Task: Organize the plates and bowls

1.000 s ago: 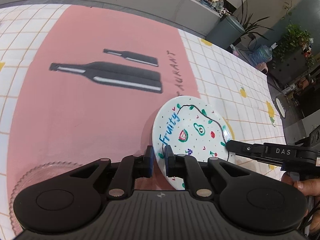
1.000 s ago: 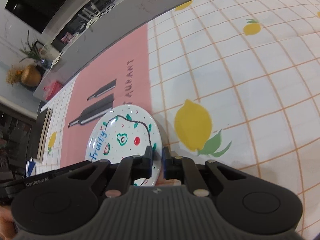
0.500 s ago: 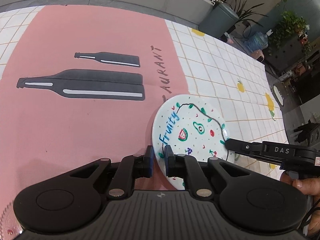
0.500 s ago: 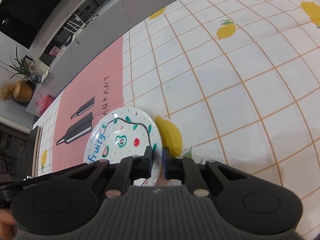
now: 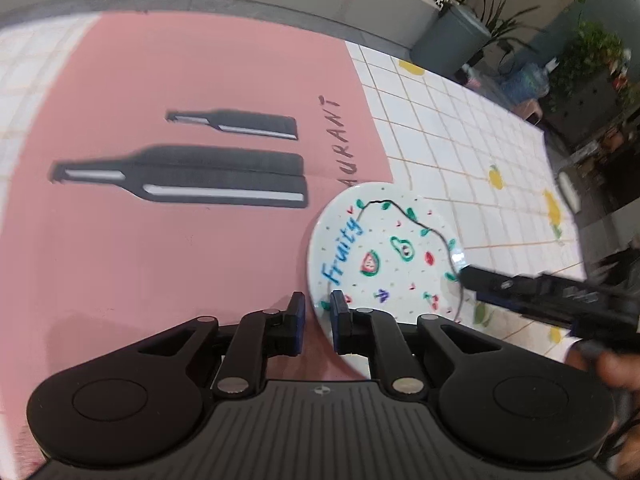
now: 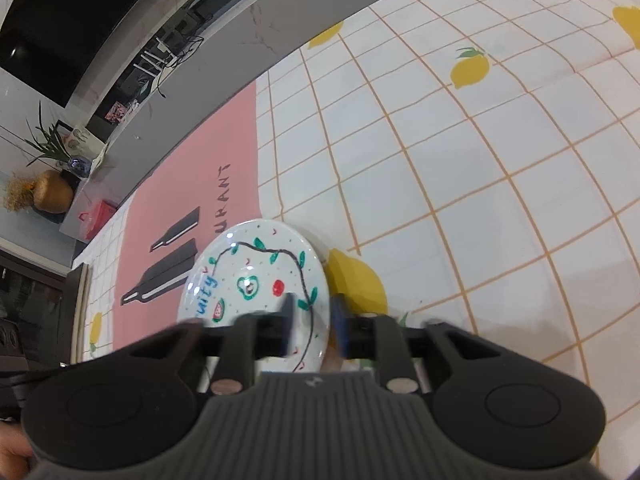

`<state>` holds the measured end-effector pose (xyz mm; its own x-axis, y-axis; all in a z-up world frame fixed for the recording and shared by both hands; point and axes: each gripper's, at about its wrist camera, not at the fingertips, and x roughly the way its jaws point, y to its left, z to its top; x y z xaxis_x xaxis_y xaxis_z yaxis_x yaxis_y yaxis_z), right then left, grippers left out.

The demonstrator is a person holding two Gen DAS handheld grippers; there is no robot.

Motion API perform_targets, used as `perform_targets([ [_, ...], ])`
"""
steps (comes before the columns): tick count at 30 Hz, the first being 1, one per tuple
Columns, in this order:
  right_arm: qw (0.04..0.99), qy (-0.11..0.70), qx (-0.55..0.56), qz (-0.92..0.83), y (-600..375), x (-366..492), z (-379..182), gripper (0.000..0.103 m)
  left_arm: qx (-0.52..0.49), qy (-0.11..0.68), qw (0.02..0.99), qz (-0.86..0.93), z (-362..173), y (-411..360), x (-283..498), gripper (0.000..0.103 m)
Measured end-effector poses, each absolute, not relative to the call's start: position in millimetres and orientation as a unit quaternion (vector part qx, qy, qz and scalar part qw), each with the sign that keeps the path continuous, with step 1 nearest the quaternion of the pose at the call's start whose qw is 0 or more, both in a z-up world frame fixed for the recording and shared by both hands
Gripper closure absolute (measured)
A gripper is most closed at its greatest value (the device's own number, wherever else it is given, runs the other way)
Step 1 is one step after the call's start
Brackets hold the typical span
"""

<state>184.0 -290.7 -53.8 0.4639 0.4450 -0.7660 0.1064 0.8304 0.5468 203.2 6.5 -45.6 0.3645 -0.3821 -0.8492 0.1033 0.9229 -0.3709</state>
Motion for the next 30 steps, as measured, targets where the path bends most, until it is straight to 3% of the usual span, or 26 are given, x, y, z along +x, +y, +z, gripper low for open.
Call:
perform_targets([
  [3, 0.820, 0.510, 0.240, 0.102, -290, 179, -40, 0.056, -0.093, 0.546, 0.823, -0.128, -35, 6, 200, 0.079],
  [11, 0.836, 0.507, 0.187, 0.100, -316, 151, -17, 0.048, -0.095, 0.526, 0.805, -0.258, -11, -12, 196, 0.078],
  [14, 0.836, 0.506, 0.190, 0.094, -333, 138, -13, 0.047, -0.074, 0.532, 0.787, -0.304, -13, -33, 193, 0.072],
  [16, 0.835, 0.511, 0.189, 0.082, -344, 129, -17, 0.042, -0.060, 0.537, 0.773, -0.333, -15, -45, 189, 0.072],
  [30, 0.814, 0.542, 0.206, 0.041, -372, 57, -41, 0.044, -0.002, 0.605, 0.712, -0.356, -37, -102, 178, 0.072],
])
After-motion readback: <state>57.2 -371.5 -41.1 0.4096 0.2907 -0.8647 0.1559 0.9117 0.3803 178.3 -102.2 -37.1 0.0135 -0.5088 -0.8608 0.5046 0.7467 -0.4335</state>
